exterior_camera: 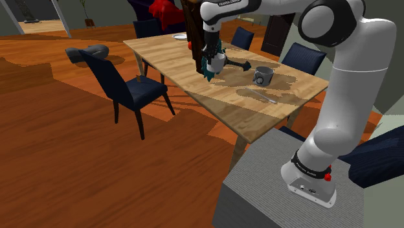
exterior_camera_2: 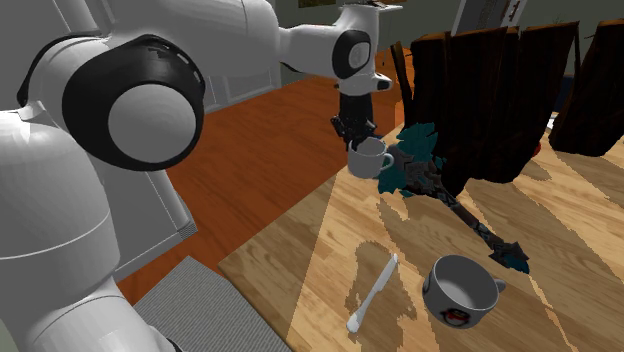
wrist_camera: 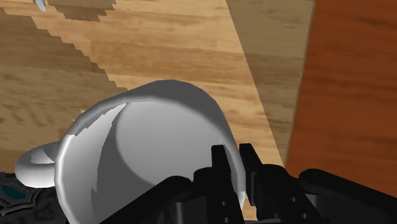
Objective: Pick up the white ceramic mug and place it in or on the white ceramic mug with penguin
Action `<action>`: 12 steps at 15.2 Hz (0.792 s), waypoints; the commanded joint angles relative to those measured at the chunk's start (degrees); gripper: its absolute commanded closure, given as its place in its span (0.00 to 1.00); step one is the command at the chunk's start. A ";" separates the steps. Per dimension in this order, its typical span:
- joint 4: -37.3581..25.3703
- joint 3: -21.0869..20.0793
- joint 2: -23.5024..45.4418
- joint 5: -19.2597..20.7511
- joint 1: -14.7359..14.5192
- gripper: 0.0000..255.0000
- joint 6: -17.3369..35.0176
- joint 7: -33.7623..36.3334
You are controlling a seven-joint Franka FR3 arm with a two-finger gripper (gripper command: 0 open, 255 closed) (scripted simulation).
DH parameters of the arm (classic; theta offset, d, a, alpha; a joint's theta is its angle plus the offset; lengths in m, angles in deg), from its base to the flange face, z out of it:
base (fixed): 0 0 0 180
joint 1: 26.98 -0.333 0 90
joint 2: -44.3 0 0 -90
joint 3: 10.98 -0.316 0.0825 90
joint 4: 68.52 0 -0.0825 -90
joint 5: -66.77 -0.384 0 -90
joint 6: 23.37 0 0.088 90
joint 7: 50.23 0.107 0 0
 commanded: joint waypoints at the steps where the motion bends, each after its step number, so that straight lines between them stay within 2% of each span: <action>1: -1.42 0.05 -0.18 -0.01 0.08 1.00 -1.61 -0.18; 6: -4.81 0.07 -0.21 -0.03 0.12 1.00 -5.02 -0.31; 12: 0.75 2.72 -4.58 -0.19 4.33 1.00 -3.53 -7.23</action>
